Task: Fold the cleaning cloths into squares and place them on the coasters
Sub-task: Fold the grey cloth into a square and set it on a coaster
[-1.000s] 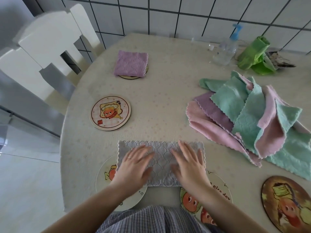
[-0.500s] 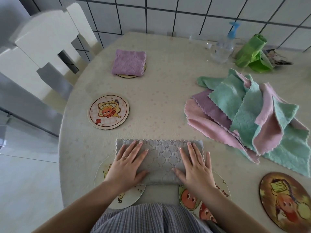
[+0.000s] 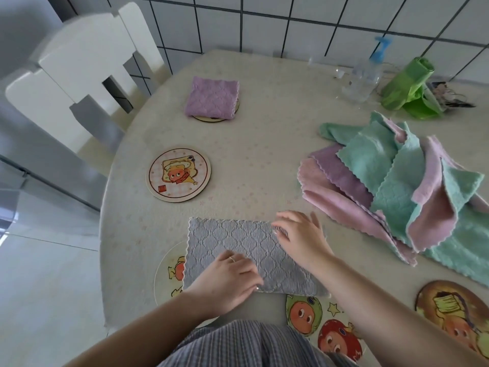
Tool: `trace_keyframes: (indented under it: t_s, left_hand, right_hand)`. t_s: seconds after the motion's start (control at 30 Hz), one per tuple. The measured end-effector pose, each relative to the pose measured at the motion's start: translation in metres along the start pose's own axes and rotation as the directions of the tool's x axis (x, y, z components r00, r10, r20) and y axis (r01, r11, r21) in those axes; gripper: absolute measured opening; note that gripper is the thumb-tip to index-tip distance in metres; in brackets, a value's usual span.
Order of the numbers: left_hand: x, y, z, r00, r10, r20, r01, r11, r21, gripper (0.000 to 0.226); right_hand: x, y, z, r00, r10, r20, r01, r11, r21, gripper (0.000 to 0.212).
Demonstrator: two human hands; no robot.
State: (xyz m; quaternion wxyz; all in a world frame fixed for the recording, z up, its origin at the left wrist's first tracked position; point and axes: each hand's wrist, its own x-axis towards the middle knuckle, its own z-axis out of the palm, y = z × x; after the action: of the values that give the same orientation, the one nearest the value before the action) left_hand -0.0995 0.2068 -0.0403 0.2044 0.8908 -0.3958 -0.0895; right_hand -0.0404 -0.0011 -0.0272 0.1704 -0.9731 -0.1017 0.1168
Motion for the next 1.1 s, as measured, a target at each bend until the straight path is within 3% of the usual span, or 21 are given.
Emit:
trace_keyframes:
  t_s: [0.17,0.43,0.6,0.77,0.9,1.1]
  left_hand:
    - [0.007,0.001,0.013,0.993,-0.033,0.116,0.040,0.997,-0.060,0.031]
    - [0.002,-0.001,0.019,0.997,-0.020,0.069,0.022,0.999,-0.029,0.015]
    - [0.005,0.001,0.016,0.999,-0.027,0.037,0.027,1.000,-0.013,0.014]
    - [0.004,0.005,-0.002,0.996,-0.075,-0.045,0.071,0.994,-0.080,0.009]
    - [-0.007,0.004,-0.025,0.967,-0.185,-0.178,0.162,0.977,-0.137,0.007]
    - [-0.015,0.002,-0.047,0.839,-0.446,-0.312,0.323,0.869,-0.375,0.007]
  right_hand:
    - [0.035,-0.018,0.004,0.992,-0.024,0.125,0.022,1.000,0.015,0.026]
    - [0.048,-0.025,0.003,0.985,0.057,0.163,-0.037,0.992,-0.120,0.015]
    - [0.050,-0.027,-0.001,0.969,0.039,0.244,0.006,0.983,-0.181,0.015]
    - [0.044,-0.018,-0.028,0.952,0.001,0.307,-0.061,0.980,0.188,0.006]
    - [0.035,-0.008,-0.052,0.969,0.030,0.244,-0.111,0.939,0.324,0.011]
    - [0.021,-0.009,-0.076,0.987,0.108,0.116,-0.153,0.842,0.517,0.015]
